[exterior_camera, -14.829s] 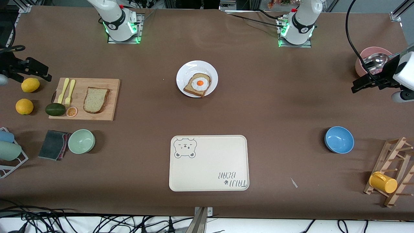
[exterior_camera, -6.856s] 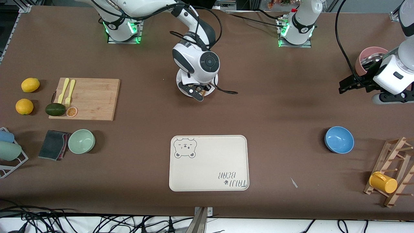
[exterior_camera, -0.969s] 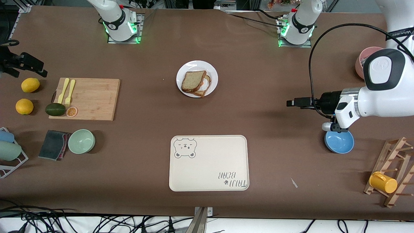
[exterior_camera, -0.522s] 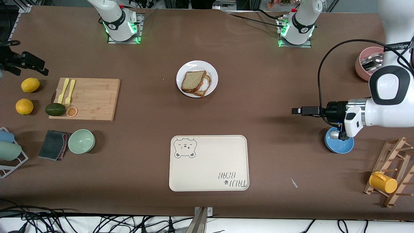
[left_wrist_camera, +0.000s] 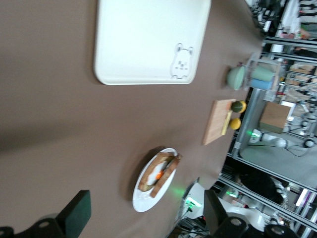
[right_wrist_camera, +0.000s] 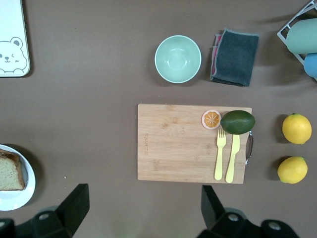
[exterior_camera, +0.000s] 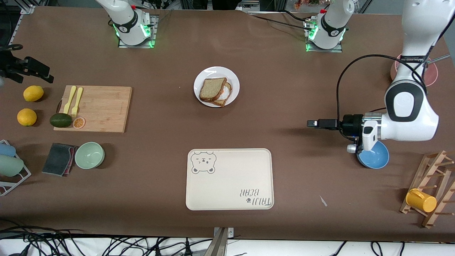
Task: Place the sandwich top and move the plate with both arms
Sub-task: 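Move the left gripper across the table to the white plate rim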
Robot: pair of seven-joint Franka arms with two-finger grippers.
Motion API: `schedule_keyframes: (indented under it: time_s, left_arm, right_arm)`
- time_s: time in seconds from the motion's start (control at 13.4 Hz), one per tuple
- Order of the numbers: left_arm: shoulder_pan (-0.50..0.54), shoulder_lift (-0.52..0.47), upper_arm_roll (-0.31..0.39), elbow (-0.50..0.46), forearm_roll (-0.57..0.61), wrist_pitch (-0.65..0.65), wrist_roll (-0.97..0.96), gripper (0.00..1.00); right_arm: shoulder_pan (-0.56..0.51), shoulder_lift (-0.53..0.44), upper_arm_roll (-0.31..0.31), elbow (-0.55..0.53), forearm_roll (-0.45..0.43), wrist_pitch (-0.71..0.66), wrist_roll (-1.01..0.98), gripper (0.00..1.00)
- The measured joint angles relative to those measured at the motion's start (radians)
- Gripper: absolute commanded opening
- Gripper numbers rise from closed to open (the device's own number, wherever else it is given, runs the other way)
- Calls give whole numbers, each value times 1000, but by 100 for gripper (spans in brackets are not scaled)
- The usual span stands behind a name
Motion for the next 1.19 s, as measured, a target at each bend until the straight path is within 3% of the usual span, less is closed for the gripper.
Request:
schedule_keyframes:
  time_s: [0.3,0.67,1.19]
  left_arm:
    - [-53,-1,-2,-47,-50,7,72,100]
    - [-107,-2,-4,-170,-53,55,212,100]
    - [-241,4,-7,-271,-259,125,321,100]
  right_arm:
    - [0,0,0,0,0,-1,0,100]
    - [0,0,0,0,0,-2,0,100]
    - [-1,1,-1,0,0,-3,0,100]
